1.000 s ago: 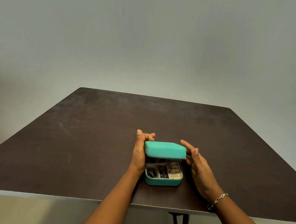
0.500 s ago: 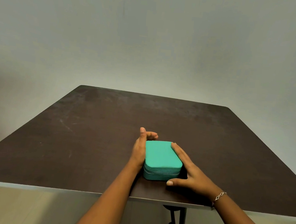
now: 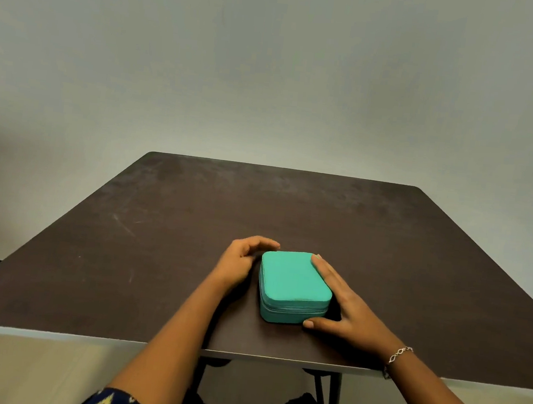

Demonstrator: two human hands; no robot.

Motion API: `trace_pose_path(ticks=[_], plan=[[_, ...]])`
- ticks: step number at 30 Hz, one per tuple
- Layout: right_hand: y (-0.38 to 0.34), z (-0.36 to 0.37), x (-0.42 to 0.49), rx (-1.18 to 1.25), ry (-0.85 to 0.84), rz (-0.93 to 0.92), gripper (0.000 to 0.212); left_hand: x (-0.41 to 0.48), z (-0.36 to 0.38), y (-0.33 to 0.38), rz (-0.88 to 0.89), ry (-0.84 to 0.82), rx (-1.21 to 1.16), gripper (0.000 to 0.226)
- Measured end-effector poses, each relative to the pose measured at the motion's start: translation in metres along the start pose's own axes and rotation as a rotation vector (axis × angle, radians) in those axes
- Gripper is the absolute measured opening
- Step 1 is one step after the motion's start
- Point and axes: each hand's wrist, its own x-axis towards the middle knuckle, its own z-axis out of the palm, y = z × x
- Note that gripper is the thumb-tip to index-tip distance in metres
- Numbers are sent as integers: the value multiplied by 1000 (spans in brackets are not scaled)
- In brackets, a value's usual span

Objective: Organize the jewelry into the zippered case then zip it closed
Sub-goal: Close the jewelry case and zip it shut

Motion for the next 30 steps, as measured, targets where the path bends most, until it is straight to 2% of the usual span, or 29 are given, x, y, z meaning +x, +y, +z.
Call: trace_pose_path(ticks=[3, 6, 15, 21, 30], plan=[[1, 0, 1, 1, 10, -4, 96, 2, -2, 6, -37, -223, 189, 51], [2, 1, 3, 16, 18, -5, 95, 5, -3, 9, -47, -263, 226, 46], [3, 0, 6, 90, 0, 23, 93, 6, -7, 2, -10, -115, 362, 26], [2, -1, 8, 119, 9, 25, 89, 1, -4, 4, 12, 78, 424, 16], [2, 2, 8, 99, 48, 34, 84, -9, -3, 3, 33, 216, 484, 10]])
